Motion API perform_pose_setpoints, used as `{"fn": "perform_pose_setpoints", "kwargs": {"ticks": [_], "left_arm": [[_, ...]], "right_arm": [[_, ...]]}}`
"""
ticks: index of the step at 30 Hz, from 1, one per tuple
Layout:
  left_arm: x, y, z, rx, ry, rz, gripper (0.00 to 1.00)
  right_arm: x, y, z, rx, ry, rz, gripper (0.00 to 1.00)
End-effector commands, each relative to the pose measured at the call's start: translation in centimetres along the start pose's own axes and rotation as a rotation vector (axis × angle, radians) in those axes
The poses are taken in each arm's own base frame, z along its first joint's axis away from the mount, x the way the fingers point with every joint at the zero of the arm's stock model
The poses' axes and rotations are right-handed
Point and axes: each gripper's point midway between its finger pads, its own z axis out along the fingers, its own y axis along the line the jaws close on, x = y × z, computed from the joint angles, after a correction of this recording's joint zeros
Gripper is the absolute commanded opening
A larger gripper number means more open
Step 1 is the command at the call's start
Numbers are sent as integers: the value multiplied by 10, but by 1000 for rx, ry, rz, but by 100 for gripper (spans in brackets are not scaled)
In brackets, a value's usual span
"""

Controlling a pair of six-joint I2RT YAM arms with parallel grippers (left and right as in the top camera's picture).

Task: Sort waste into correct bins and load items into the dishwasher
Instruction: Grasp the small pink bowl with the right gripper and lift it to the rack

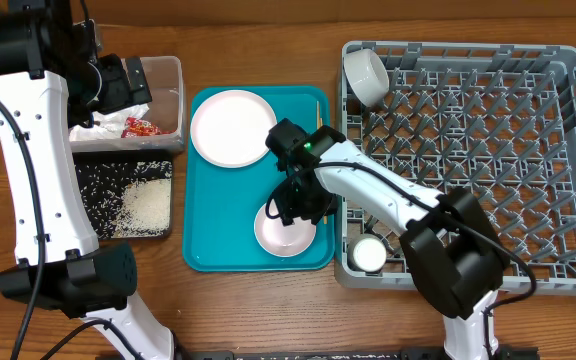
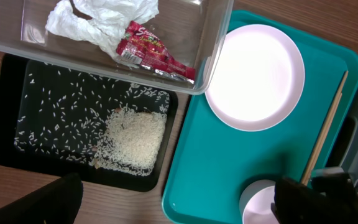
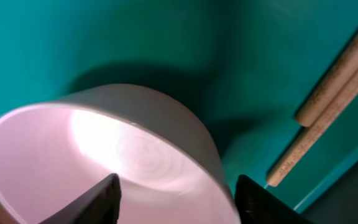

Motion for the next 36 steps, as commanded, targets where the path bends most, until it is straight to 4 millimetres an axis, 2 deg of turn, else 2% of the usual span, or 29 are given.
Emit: {"fn": "perform_pose_setpoints", "kwargs": {"ticks": [1, 4, 5, 6, 10, 12, 13, 14, 15, 16, 18, 19, 21, 24, 28, 29, 32, 36], "left_arm": [[-1, -1, -4, 6, -13, 13, 100], [-1, -1, -4, 6, -13, 13, 100], [-1, -1, -4, 6, -13, 13, 100], [-1, -1, -4, 6, -14, 13, 100], [-1, -1, -4, 6, -13, 13, 100], [-1, -1, -4, 6, -14, 13, 100], [-1, -1, -4, 6, -14, 13, 100], [-1, -1, -4, 6, -13, 13, 100], [-1, -1, -4, 6, -13, 13, 100], [-1, -1, -4, 6, -14, 13, 100], [-1, -1, -4, 6, -14, 13, 100], [-1, -1, -4, 6, -13, 13, 100], [-1, -1, -4, 6, -14, 13, 100], [-1, -1, -4, 6, -13, 13, 100], [-1, -1, -4, 6, -13, 13, 100], [-1, -1, -4, 6, -13, 13, 100], [-1, -1, -4, 6, -14, 13, 100], [-1, -1, -4, 6, -14, 13, 100]], "right_arm": [[3, -3, 10, 3, 29, 20, 51], [2, -3, 10, 3, 27, 19, 28], [2, -3, 10, 3, 26, 19, 12], [1, -2, 8, 4, 25, 19, 4], [-6, 2, -10, 12, 0, 14, 4], [-16, 5, -32, 21, -54, 7, 4], [-22, 6, -50, 35, -101, 10, 4], [-33, 4, -83, 76, -190, 25, 4], [-36, 3, -99, 93, -232, 25, 4], [-43, -4, -140, 152, -338, 30, 4], [-45, -20, -197, 255, -486, 51, 4], [-43, -27, -218, 298, -541, 70, 4], [-33, -58, -272, 454, -688, 164, 4], [-9, -93, -311, 605, -775, 265, 4], [10, -127, -323, 705, -785, 414, 4], [14, -142, -318, 740, -747, 451, 4], [15, -161, -305, 825, -700, 471, 4], [12, -185, -304, 1034, -748, 527, 4]]}}
